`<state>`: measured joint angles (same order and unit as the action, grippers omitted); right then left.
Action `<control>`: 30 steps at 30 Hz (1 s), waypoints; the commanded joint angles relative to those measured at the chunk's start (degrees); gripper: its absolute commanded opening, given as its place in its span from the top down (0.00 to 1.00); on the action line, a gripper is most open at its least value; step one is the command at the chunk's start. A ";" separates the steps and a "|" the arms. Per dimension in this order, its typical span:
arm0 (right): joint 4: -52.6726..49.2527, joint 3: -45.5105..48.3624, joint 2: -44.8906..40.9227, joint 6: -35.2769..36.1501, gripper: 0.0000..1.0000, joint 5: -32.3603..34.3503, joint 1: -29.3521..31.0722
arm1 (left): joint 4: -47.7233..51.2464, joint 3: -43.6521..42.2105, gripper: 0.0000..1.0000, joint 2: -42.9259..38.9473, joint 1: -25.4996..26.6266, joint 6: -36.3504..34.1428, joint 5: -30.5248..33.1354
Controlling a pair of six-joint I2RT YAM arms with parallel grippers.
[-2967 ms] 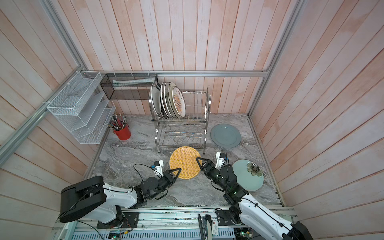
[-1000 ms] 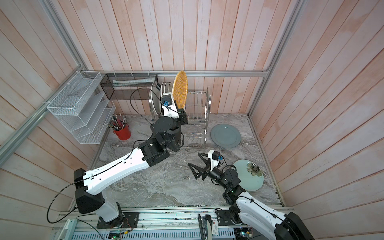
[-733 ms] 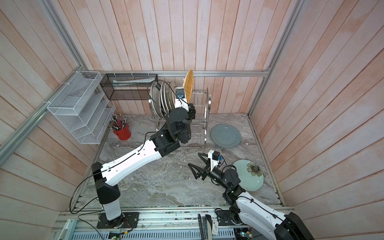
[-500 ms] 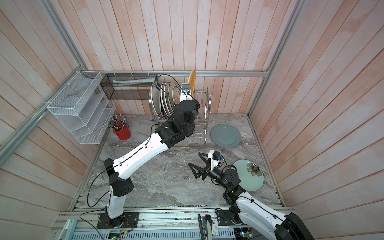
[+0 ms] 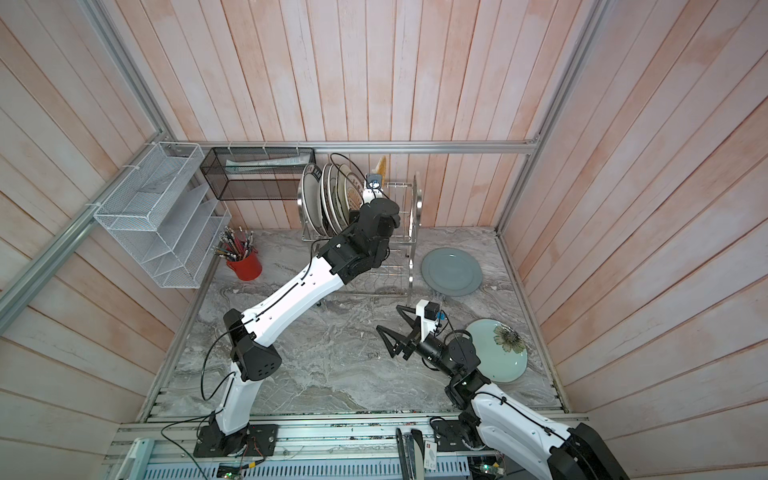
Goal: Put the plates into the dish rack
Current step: 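Lower the wicker tray into the rack slot with the left gripper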
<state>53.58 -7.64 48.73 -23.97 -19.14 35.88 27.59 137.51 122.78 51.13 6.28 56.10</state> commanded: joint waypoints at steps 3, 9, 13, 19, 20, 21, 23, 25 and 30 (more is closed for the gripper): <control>1.06 -0.47 1.00 -0.21 0.02 0.47 0.44 | -0.81 1.09 1.00 0.74 -0.31 2.61 0.61; 1.02 -0.51 1.04 -0.31 0.02 0.50 0.46 | 1.12 1.14 1.00 1.57 -0.51 4.98 -0.37; 1.32 -0.47 1.31 -0.62 0.02 0.42 0.51 | 1.84 1.09 1.00 1.83 -0.79 6.02 -0.20; 1.26 -0.53 1.15 -0.67 0.02 0.29 0.46 | 2.55 1.20 1.00 2.57 -1.21 6.98 0.24; 1.24 -0.52 1.11 -0.74 0.02 0.33 0.50 | 2.77 1.27 1.00 2.71 -1.29 7.22 0.17; 1.26 -0.52 1.11 -0.73 0.02 0.33 0.47 | 3.13 1.40 1.00 2.92 -1.41 7.50 0.15; 1.23 -0.49 1.02 -0.73 0.02 0.33 0.49 | 3.99 1.69 1.00 3.29 -1.64 8.62 0.24; 1.32 -0.53 1.14 -0.82 0.02 0.33 0.51 | 4.69 1.62 1.00 3.23 -1.83 10.01 0.42; 1.44 -0.61 1.49 -1.04 0.02 0.15 0.44 | 3.64 -0.44 1.00 1.87 -2.00 12.61 0.35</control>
<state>53.60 -7.64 49.84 -24.40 -19.14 35.97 32.34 137.49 125.36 50.04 15.97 55.16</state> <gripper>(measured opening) 0.978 0.087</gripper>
